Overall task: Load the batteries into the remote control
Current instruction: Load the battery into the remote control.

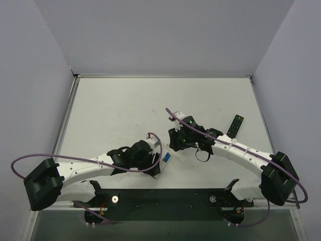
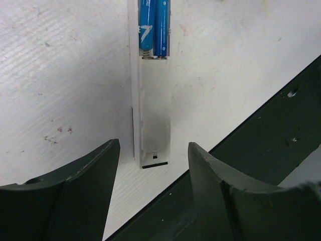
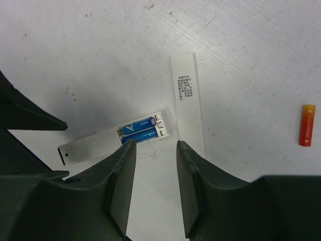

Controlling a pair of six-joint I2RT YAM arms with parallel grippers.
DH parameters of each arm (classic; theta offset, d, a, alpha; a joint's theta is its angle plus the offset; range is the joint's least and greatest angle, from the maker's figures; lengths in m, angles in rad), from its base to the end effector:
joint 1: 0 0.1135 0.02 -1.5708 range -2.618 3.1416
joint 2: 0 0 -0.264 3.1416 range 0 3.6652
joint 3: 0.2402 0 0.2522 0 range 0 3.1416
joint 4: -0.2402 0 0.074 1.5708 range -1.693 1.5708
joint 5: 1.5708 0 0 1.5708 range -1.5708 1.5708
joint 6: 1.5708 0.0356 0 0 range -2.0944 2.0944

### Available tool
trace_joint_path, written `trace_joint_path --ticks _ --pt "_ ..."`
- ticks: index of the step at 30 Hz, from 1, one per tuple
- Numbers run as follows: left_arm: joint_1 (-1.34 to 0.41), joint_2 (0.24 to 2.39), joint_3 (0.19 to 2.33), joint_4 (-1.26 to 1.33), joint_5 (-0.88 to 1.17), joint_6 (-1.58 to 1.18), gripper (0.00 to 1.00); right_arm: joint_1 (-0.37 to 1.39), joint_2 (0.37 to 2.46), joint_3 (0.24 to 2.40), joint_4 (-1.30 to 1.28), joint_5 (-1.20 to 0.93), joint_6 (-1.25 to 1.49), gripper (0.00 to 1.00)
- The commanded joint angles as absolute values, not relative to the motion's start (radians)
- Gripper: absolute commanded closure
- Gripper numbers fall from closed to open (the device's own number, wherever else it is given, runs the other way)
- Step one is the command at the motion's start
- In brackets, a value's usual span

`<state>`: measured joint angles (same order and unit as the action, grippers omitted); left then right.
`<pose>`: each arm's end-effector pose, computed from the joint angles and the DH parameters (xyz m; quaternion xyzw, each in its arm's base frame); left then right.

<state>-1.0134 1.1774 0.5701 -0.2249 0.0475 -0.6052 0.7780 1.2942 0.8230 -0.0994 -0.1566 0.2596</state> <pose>0.1191 -0.1943 0.1858 0.1974 0.9112 -0.2765 0.2330 0.1993 0.2042 0.2508 -0.2605 0.8360 0.2966 0.3811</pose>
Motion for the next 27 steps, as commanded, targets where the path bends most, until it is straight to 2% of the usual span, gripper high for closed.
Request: trace_joint_path --ticks 1,15,27 --pt "-1.034 1.256 0.615 -0.212 0.051 -0.574 0.33 0.764 1.35 0.865 -0.107 -0.301 0.18 0.7" --pt "-1.035 1.299 0.601 -0.227 0.021 -0.592 0.43 0.747 1.497 0.858 -0.008 -0.385 0.204 0.77" --pt "-1.037 1.308 0.603 -0.229 0.026 -0.595 0.45 0.721 1.549 0.851 0.046 -0.419 0.227 0.85"
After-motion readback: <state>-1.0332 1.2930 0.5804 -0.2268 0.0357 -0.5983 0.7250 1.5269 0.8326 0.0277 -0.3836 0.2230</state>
